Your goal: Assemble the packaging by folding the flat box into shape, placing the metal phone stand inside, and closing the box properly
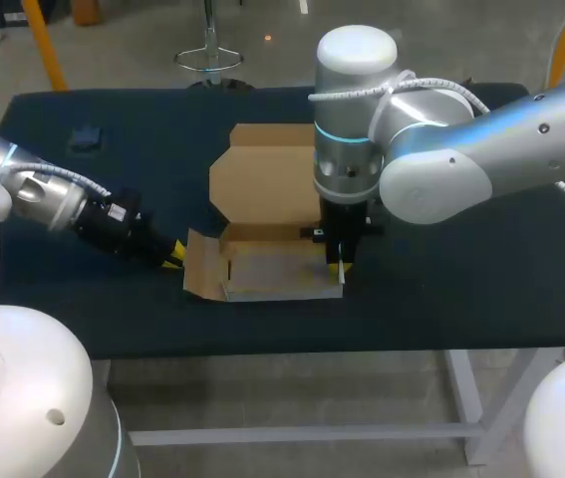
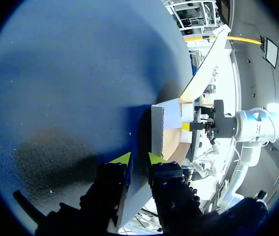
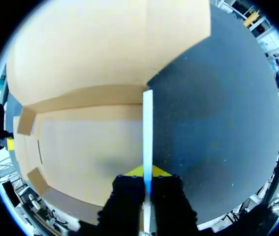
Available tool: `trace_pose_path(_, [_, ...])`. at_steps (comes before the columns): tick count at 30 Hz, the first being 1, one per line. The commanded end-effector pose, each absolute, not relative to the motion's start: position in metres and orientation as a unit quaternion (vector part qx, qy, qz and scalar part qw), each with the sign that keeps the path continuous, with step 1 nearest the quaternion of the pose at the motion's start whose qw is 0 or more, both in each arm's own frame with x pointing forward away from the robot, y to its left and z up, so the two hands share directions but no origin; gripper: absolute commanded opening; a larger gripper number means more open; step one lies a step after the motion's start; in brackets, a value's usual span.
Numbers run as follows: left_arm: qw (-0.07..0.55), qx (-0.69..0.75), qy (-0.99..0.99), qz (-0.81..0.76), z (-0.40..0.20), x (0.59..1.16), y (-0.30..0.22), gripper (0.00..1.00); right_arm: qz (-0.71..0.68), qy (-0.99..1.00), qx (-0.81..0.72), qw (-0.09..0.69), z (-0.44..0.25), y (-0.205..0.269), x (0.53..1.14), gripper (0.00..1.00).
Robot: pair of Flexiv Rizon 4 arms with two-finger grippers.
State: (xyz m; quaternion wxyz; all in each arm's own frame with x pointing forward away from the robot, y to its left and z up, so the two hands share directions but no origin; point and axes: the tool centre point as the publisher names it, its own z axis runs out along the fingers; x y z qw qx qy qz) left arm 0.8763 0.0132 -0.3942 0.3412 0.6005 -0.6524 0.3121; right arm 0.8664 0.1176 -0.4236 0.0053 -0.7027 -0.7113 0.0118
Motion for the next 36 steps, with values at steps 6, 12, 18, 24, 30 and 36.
trace_pose_path(6, [0.353,0.585,-0.654,0.324,-0.389,0.878,0.002,0.22,0.015,-0.711,-0.703,0.005,-0.424,0.12,0.867,0.0])
trace_pose_path(12, [0.361,0.575,-0.655,0.332,-0.385,0.876,-0.007,0.23,0.015,-0.711,-0.703,0.005,-0.424,0.12,0.867,0.0])
trace_pose_path(18, [0.374,0.568,-0.648,0.343,-0.381,0.873,-0.016,0.26,0.015,-0.711,-0.703,0.005,-0.424,0.12,0.867,0.0])
trace_pose_path(24, [0.383,0.562,-0.642,0.353,-0.376,0.87,-0.025,0.25,0.015,-0.711,-0.703,0.005,-0.424,0.12,0.867,0.0])
trace_pose_path(30, [0.389,0.56,-0.636,0.36,-0.372,0.868,-0.032,0.26,0.015,-0.711,-0.703,0.005,-0.424,0.12,0.867,0.0])
trace_pose_path(36, [0.387,0.569,-0.627,0.364,-0.37,0.867,-0.037,0.28,0.015,-0.711,-0.703,0.005,-0.424,0.12,0.867,0.0])
